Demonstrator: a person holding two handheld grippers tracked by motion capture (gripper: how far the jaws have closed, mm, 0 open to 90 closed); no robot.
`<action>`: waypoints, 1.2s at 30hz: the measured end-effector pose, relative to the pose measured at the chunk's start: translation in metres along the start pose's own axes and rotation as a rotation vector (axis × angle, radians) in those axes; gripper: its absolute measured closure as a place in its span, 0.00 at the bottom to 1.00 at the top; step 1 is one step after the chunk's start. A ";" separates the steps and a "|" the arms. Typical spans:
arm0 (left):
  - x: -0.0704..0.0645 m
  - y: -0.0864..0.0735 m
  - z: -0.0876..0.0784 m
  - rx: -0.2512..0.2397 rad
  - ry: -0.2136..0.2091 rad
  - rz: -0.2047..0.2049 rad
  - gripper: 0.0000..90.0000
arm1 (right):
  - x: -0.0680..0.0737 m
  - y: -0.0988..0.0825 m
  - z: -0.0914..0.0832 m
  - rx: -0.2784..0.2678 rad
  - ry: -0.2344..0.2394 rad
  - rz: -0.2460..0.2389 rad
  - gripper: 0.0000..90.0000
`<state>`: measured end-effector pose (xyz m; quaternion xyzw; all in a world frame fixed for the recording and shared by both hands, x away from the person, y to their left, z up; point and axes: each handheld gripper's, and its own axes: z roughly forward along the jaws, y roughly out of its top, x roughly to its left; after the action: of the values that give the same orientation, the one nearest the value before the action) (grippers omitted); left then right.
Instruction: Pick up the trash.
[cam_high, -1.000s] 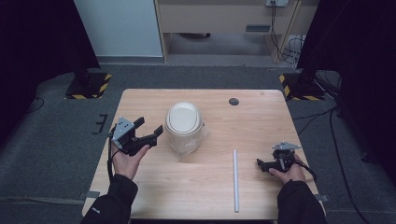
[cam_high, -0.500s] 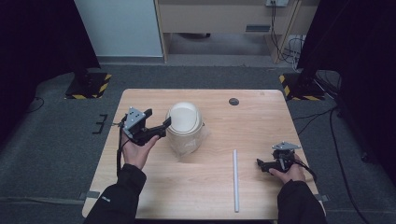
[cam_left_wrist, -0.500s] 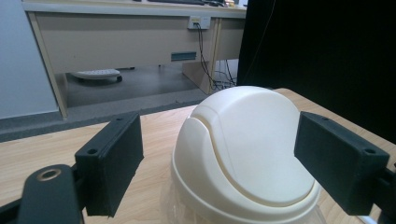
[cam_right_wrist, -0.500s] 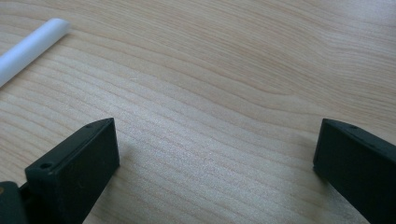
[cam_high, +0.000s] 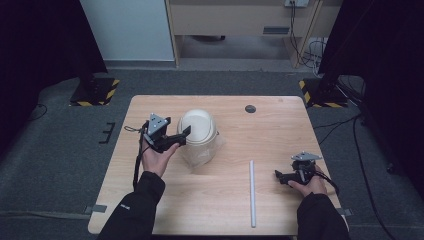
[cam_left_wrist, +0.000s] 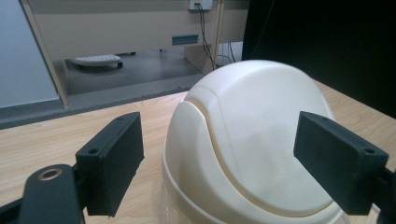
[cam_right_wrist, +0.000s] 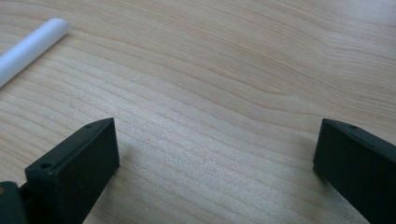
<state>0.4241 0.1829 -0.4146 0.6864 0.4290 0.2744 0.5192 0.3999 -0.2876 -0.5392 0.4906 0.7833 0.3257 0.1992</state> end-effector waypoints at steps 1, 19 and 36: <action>0.000 -0.002 0.002 0.009 0.000 0.002 0.17 | 0.000 0.000 0.000 0.000 0.000 0.000 0.01; 0.002 -0.016 0.019 0.094 0.014 -0.006 0.18 | 0.000 0.000 0.000 0.000 0.004 -0.004 0.01; 0.001 -0.016 0.029 0.157 0.023 -0.026 0.17 | 0.000 0.000 0.000 0.000 0.004 -0.005 0.01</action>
<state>0.4437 0.1717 -0.4391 0.7160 0.4641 0.2412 0.4624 0.3997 -0.2872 -0.5391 0.4881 0.7849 0.3261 0.1983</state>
